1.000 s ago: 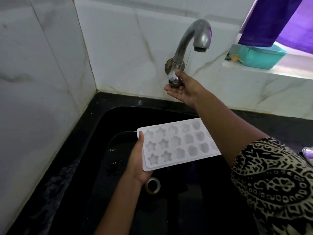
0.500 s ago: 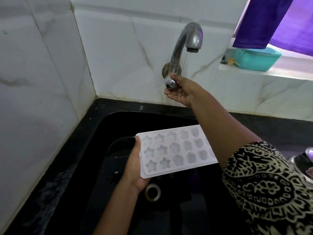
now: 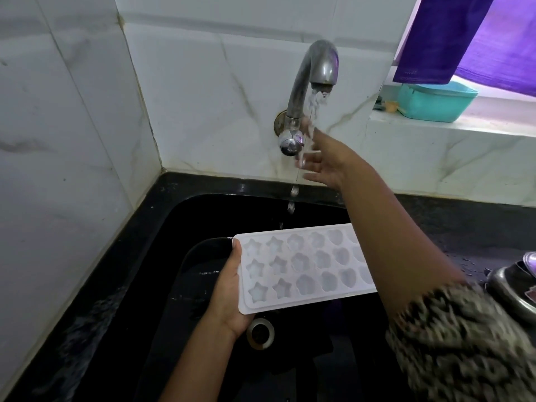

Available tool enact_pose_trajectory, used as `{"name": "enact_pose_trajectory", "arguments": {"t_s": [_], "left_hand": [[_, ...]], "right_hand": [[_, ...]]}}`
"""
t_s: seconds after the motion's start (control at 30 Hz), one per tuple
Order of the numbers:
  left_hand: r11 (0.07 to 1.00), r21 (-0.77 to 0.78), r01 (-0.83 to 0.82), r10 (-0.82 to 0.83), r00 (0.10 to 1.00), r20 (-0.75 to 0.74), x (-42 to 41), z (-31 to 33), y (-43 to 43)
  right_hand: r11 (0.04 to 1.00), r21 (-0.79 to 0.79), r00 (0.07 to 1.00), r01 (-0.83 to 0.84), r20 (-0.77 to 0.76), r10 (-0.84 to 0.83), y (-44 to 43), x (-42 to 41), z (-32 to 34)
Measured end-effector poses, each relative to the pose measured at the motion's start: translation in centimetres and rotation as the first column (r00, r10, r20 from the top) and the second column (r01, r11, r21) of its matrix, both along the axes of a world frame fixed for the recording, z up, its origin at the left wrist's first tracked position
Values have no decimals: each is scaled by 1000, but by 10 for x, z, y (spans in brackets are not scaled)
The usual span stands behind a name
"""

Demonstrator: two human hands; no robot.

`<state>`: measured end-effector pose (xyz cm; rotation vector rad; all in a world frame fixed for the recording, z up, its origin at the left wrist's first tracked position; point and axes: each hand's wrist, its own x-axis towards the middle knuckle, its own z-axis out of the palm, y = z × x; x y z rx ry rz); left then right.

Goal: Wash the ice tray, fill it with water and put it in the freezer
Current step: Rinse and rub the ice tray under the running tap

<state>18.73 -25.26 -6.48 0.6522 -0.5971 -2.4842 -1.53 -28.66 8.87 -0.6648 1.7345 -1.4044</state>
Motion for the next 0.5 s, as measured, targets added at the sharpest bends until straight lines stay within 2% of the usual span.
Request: {"name": "enact_pose_trajectory", "arguments": {"t_s": [0.07,0.13,0.2,0.3,0.5], "left_hand": [[1000,1,2,-2,1000,0,-1,0,0],[1000,-6,15,-15,1000,15,-4,3,1],[1000,-21,16,-15,999,42,-7,5,1],[1000,-21,-7,9,996,85,-12,4,-2],[999,-27,-36,39,989,141,-20,1,-1]], "right_hand": [[975,-111,968,191,-146,-206,34,3,-8],[875,-328,846,357,-284,-451,75,21,-33],[812,-487,695,322,-461,-552,106,45,-67],[882,-432,543,190,-702,-461,120,66,-118],[975,-207,385,87,-895,-224,117,86,-153]]}}
